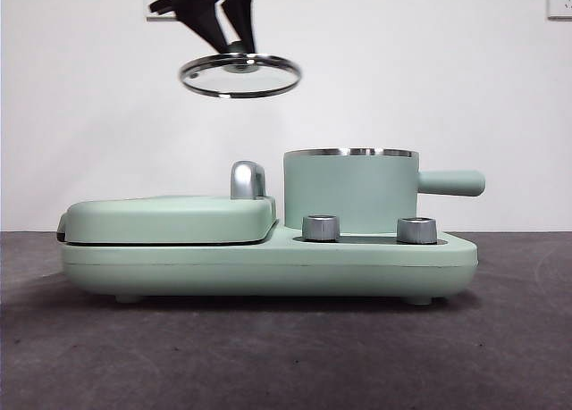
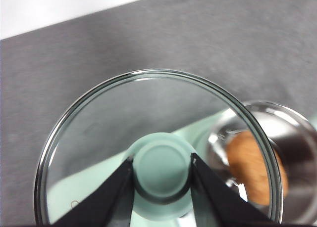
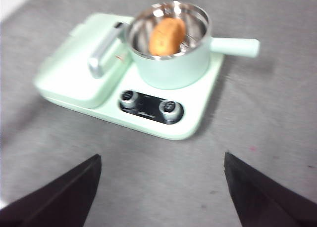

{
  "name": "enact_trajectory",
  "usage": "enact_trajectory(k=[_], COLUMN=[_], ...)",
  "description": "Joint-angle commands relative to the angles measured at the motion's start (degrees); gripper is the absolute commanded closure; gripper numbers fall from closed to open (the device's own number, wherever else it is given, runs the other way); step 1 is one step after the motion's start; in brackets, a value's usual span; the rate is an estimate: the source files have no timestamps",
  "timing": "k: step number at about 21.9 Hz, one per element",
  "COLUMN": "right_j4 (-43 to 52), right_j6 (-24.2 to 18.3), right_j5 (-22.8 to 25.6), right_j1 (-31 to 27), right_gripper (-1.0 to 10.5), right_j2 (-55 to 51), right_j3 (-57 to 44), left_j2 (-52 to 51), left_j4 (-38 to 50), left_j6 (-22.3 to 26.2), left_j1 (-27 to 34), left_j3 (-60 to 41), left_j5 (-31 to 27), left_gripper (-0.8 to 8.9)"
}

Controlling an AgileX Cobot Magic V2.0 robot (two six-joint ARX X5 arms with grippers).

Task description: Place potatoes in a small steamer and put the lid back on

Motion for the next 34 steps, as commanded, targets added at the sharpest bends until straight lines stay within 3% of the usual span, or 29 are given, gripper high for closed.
enact_trajectory(k=[1, 5, 9, 14, 26, 34], right_j4=[0.77, 0.92, 4.11, 4.07, 4.04, 4.04], right_j6=[1.84, 1.86, 1.66, 1.38, 1.42, 1.64], right_j5=[-1.57, -2.34, -6.03, -5.99, -5.97, -5.97], right_j1=[0.39, 0.39, 0.39, 0.39, 0.39, 0.39], right_gripper=[5.5, 5.5, 5.5, 5.5, 5.5, 5.5], right_j2=[-0.39, -0.42, -0.42, -0.39, -0.39, -0.39], right_j3=[0.48, 0.48, 0.48, 0.48, 0.48, 0.48], left_j2=[0.17, 0.26, 1.27, 5.14, 10.69, 12.04], left_j4=[0.94, 0.98, 2.01, 3.56, 6.32, 5.53], left_j6=[-0.33, -0.33, -0.31, -0.31, -1.64, -2.51], left_j1=[-2.45, -5.86, -10.69, -14.10, -15.43, -15.45], left_j3=[2.29, 2.29, 2.29, 2.29, 2.29, 2.29], left_j5=[0.35, 0.33, 0.09, -0.92, -7.04, -7.17], left_gripper=[8.00, 8.00, 8.00, 8.00, 8.00, 8.00])
